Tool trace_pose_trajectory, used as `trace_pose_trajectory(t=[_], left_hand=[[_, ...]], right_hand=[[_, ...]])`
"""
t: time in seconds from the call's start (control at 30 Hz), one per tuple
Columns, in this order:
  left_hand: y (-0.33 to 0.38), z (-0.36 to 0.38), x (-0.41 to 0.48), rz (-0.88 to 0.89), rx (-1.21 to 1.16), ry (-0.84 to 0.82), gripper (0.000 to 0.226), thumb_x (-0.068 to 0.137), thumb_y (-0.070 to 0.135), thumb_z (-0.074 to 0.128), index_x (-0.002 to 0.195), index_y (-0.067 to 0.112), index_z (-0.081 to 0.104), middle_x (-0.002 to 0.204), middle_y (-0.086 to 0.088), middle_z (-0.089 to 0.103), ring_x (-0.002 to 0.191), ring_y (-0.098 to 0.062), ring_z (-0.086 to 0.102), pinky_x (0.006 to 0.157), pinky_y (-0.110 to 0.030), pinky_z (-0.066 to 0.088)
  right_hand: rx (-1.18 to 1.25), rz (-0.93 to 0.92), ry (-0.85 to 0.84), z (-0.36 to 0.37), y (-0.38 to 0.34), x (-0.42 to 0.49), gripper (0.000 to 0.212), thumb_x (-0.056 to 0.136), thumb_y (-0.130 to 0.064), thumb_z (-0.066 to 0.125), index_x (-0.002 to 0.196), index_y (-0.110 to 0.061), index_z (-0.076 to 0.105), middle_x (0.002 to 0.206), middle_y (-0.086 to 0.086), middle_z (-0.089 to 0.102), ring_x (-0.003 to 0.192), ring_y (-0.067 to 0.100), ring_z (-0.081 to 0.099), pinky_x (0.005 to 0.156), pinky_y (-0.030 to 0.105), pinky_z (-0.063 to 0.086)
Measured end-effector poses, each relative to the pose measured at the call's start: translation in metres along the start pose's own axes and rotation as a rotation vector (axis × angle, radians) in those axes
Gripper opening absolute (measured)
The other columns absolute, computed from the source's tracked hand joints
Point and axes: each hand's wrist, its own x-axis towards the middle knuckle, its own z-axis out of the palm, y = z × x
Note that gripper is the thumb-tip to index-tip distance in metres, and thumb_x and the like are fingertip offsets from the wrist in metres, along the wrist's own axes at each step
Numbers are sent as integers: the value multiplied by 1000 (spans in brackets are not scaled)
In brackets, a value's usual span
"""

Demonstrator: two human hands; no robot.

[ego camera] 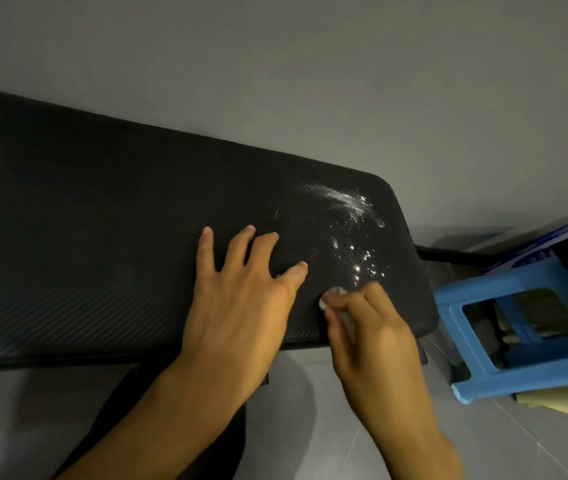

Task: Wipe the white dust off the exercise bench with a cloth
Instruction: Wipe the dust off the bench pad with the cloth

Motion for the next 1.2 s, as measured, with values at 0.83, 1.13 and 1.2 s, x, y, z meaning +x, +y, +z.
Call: trace_pose_trajectory(t=[0.83, 1.13, 1.2], left_hand=[[19, 11, -1, 88, 51, -9, 53, 98, 44, 31, 143, 35, 57, 153, -19, 47, 145, -42, 37, 115, -75, 20], [20, 11, -1, 85, 51, -5, 53, 98, 43, 31, 143, 35, 58, 153, -20, 46, 145, -43, 38, 115, -75, 19], [20, 11, -1, 82, 50, -7, 53, 98, 43, 32, 142, 35, 58, 153, -21, 47, 145, -43, 38, 115, -75, 20]], right_hand=[[-113, 201, 90, -23, 55, 9, 17, 95, -17, 63, 108, -11, 71, 99, -1, 54, 80, 11, 53, 68, 11, 39], [-99, 202, 84, -19, 53, 11, 12, 92, -15, 69, 103, -14, 72, 96, 0, 57, 80, 12, 57, 68, 9, 37], [-118, 229, 81, -14, 53, 32, 11, 95, -16, 65, 103, -12, 71, 99, 1, 55, 83, 19, 59, 68, 19, 40]])
